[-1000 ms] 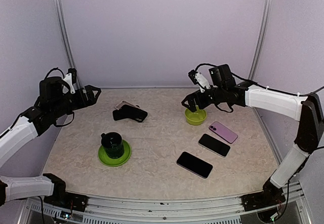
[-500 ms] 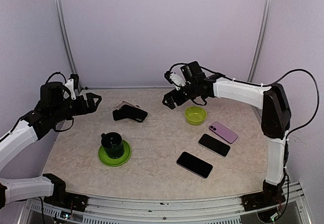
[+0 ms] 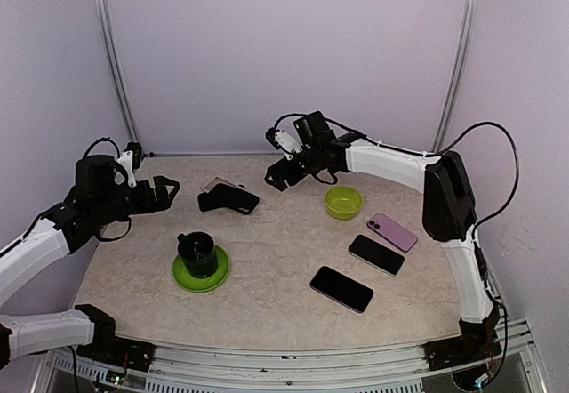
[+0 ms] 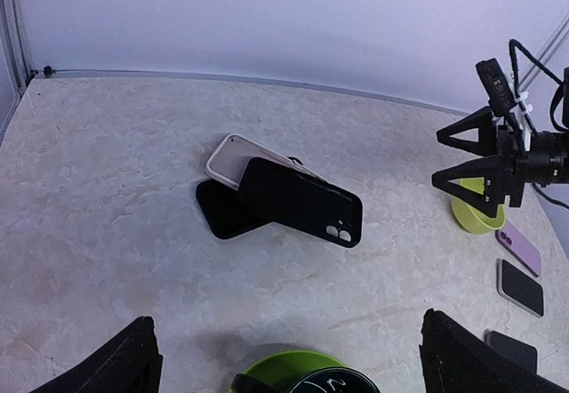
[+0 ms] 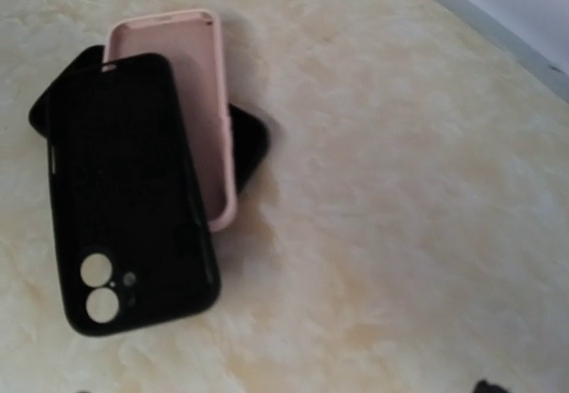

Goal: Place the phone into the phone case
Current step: Pick up the phone case from the phone case.

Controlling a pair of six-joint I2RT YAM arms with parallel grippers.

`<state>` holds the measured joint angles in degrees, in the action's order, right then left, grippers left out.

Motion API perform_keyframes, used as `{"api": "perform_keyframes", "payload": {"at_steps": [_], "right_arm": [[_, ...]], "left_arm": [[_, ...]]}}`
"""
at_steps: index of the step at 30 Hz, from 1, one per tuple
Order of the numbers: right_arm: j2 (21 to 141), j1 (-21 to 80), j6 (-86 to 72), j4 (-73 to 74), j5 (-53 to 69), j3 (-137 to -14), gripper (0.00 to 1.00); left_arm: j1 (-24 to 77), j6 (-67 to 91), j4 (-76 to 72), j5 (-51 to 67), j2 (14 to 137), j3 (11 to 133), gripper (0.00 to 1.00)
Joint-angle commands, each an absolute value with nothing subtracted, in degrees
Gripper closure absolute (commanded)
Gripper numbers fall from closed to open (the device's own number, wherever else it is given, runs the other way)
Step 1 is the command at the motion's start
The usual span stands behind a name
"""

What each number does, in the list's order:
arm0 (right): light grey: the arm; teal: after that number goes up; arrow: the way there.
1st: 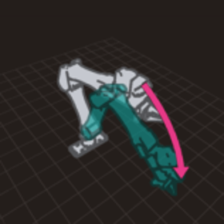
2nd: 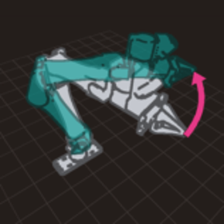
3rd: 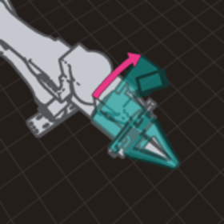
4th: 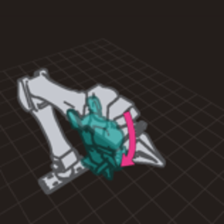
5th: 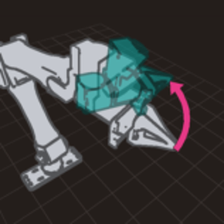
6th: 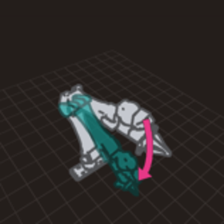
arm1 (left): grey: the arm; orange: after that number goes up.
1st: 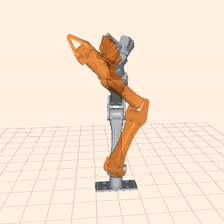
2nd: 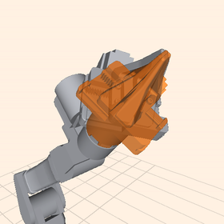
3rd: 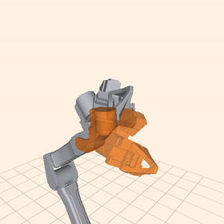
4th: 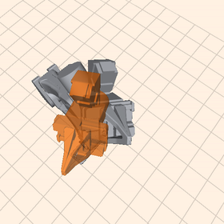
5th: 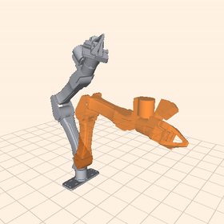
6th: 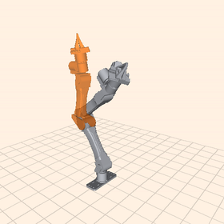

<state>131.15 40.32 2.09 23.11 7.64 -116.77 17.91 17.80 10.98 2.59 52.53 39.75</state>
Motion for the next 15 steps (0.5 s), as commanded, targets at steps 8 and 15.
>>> {"api": "perform_keyframes", "payload": {"at_steps": [8, 15], "right_arm": [[138.70, 43.36, 0.25, 12.88, 9.90, -118.83, 0.15], [141.58, 43.34, -11.73, 5.91, 11.69, -118.70, 0.11]], "left_arm": [[17.41, 18.36, 8.49, 2.46, 50.01, 38.67, 0.01], [17.42, 18.46, 8.49, 2.32, 50.01, 38.58, 0.01]]}}
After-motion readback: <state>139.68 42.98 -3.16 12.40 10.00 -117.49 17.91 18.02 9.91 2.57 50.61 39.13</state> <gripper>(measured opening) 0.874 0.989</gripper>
